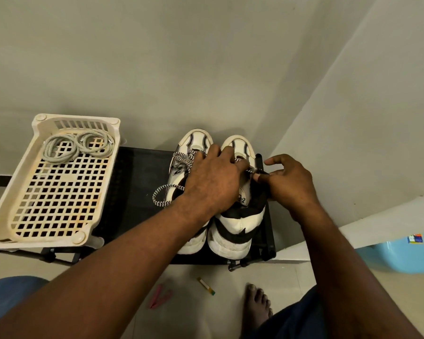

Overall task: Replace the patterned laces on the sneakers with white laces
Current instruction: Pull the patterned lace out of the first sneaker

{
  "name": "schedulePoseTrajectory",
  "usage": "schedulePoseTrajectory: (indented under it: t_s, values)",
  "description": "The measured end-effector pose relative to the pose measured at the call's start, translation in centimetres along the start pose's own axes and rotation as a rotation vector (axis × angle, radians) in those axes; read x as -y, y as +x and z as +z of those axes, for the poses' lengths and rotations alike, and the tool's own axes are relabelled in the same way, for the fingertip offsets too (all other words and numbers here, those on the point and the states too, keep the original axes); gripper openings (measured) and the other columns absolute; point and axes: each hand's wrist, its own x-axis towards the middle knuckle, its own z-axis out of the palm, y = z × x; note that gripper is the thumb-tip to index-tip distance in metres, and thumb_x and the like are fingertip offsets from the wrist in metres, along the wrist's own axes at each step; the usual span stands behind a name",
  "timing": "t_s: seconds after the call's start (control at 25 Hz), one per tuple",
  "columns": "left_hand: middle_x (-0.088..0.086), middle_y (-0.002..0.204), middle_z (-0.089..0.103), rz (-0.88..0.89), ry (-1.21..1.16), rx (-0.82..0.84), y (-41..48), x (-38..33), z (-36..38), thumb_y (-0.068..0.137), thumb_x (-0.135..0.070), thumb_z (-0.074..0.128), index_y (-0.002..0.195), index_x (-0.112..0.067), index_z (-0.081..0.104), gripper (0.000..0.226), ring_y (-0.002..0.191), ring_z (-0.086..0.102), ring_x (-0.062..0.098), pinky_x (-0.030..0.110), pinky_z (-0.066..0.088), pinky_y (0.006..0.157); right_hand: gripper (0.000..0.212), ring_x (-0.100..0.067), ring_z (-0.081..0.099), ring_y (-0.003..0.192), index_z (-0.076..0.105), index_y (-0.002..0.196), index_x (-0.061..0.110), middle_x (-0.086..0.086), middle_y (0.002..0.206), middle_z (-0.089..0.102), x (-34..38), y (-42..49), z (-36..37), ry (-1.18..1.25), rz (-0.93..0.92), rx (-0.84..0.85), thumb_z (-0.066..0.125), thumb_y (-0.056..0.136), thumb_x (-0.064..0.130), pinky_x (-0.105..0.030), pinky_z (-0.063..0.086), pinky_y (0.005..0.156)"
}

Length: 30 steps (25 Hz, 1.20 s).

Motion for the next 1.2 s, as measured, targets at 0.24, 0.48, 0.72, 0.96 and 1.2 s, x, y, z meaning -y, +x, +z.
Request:
schedulePoseTrajectory:
  t_s: [0.24, 0.48, 0.72, 0.96, 1.2]
  values:
    - [0.005, 0.137, 0.042, 0.009, -0.017, 0.067, 0.4, -0.3, -0.1, 0.091, -0.025, 0.063, 0.132, -0.037, 0.057, 0.043, 0.128, 0.036, 0.03, 0.049, 0.04, 0.102, 0.036, -0.021, 0.073, 0.085, 0.064, 0.116, 0.026, -0.003, 0.087, 0.073, -0.5, 0.0, 0.2, -0.013, -0.046, -0.002, 0.082, 0.086, 0.017, -0.045, 0.065, 0.078]
    - [0.004, 0.081, 0.061, -0.489, -1.436, 0.015, 1.7, 1.4, -3.9, 0.075, 0.006, 0.063, 0.064, -0.023, 0.058, 0.031, 0.073, 0.054, 0.02, 0.03, 0.039, 0.065, 0.03, -0.019, 0.07, 0.082, 0.064, 0.112, 0.027, 0.001, 0.086, 0.071, -0.8, 0.2, 0.8, -0.1, -0.104, -0.084, 0.079, 0.086, 0.022, -0.039, 0.062, 0.078]
    - [-0.005, 0.1, 0.067, -0.221, -0.763, -0.03, 0.9, 2.2, -4.3, 0.085, -0.03, 0.071, 0.106, -0.028, 0.073, 0.021, 0.094, 0.063, 0.014, 0.033, 0.052, 0.083, 0.025, -0.015, 0.068, 0.078, 0.065, 0.107, 0.029, 0.006, 0.08, 0.069, -0.4, -0.2, 1.3, -0.14, -0.14, -0.096, 0.075, 0.085, 0.024, -0.035, 0.059, 0.073]
    - [-0.005, 0.127, 0.056, 0.052, -0.018, -0.025, 0.0, 0.1, -0.9, 0.097, -0.049, 0.062, 0.122, -0.032, 0.072, 0.032, 0.122, 0.045, 0.026, 0.044, 0.042, 0.097, 0.029, -0.017, 0.071, 0.08, 0.066, 0.108, 0.032, 0.004, 0.08, 0.071, -0.6, 0.0, 1.1, -0.114, -0.12, -0.076, 0.08, 0.083, 0.024, -0.04, 0.062, 0.077]
    - [0.011, 0.069, 0.072, -0.316, -1.261, -0.04, 1.2, 2.4, -3.8, 0.087, -0.044, 0.072, 0.066, -0.007, 0.073, 0.042, 0.072, 0.066, 0.022, 0.049, 0.056, 0.092, 0.027, -0.012, 0.068, 0.077, 0.067, 0.107, 0.029, 0.006, 0.08, 0.07, -0.6, -0.1, 1.3, -0.121, -0.109, -0.099, 0.079, 0.083, 0.024, -0.032, 0.058, 0.071]
